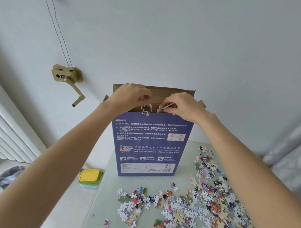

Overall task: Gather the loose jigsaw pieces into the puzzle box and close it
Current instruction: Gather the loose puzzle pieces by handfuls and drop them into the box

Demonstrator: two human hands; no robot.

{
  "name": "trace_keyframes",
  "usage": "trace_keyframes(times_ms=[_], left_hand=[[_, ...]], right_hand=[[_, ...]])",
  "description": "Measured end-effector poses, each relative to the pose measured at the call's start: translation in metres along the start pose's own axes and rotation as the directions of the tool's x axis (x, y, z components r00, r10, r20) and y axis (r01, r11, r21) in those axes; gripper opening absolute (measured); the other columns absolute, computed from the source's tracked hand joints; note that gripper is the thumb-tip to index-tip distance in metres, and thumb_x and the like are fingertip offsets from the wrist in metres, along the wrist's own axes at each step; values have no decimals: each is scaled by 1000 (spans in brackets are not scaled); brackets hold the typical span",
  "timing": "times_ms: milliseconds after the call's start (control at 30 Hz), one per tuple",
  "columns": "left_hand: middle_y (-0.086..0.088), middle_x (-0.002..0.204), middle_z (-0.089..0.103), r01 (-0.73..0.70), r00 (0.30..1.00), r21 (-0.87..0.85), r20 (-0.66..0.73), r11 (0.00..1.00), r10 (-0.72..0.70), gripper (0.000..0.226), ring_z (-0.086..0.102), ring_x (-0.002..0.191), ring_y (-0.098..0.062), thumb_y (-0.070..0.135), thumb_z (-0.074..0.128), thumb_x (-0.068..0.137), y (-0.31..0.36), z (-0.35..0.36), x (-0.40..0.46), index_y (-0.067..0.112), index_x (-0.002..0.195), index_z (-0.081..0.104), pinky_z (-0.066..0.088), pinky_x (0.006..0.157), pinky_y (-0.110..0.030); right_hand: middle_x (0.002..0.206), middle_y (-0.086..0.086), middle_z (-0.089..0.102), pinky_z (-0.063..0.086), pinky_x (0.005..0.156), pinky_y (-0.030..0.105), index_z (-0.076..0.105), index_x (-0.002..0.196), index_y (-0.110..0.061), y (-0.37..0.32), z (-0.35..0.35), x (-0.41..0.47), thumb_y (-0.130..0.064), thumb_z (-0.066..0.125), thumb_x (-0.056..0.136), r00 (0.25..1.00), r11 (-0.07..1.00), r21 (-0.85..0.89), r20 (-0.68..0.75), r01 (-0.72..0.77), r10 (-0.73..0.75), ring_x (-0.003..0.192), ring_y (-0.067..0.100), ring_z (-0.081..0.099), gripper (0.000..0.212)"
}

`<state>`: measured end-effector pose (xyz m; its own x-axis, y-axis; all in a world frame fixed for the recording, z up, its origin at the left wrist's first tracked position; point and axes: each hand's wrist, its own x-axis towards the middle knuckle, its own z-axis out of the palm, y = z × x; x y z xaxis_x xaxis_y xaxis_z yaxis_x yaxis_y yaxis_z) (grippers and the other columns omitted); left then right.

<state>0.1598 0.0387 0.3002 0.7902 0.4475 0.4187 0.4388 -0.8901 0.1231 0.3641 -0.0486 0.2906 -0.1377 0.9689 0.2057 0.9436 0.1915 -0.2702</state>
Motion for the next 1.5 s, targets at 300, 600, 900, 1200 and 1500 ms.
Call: trace_keyframes(times_ms=[300, 600, 900, 1200, 1500], left_hand=[[8, 87, 66, 139, 968, -21, 214, 990, -131, 31, 58, 81, -18, 46, 39, 95, 1, 22, -4, 29, 105, 64, 42, 72, -30], [15, 77, 64, 134, 988, -100, 86, 986, -126, 24, 55, 68, -9, 50, 53, 88, 2, 32, -20, 31, 97, 63, 42, 64, -26], [3, 61, 47, 144, 981, 72, -138, 987, -133, 39, 47, 59, -27, 40, 33, 99, 15, 25, -6, 15, 70, 43, 35, 53, -31], [-3, 101, 57, 78, 997, -60, 8, 995, -77, 28, 56, 84, -25, 20, 36, 96, 7, 29, -16, 17, 111, 60, 41, 74, -31], [4, 83, 67, 3, 939, 172, -340, 985, 57, 20, 61, 78, -21, 23, 50, 94, 21, 32, -56, 18, 103, 67, 48, 64, -31]], right_hand=[[93, -4, 61, 47, 76, 33, 68, 98, -18, -8, -2, 8, -8, 63, 81, 999, 1000, -1, 31, 10, -10, 83, 15, 58, 21], [92, -3, 66, 42, 67, 31, 70, 93, -25, -10, 2, 6, -26, 64, 84, 995, 991, -94, -45, -97, 93, 87, 18, 59, 11], [85, -2, 68, 39, 63, 28, 68, 91, -22, -16, 5, -4, -46, 57, 87, 977, 979, -92, -132, -180, 167, 79, 17, 60, 26], [83, -4, 68, 49, 67, 31, 68, 90, -19, -12, 21, -40, -23, 52, 92, 929, 994, -50, -364, -95, 70, 81, 16, 59, 17], [108, 1, 66, 46, 91, 36, 66, 109, -13, -30, 46, -63, -14, 55, 88, 873, 982, -188, -484, -31, -65, 106, 21, 55, 23]])
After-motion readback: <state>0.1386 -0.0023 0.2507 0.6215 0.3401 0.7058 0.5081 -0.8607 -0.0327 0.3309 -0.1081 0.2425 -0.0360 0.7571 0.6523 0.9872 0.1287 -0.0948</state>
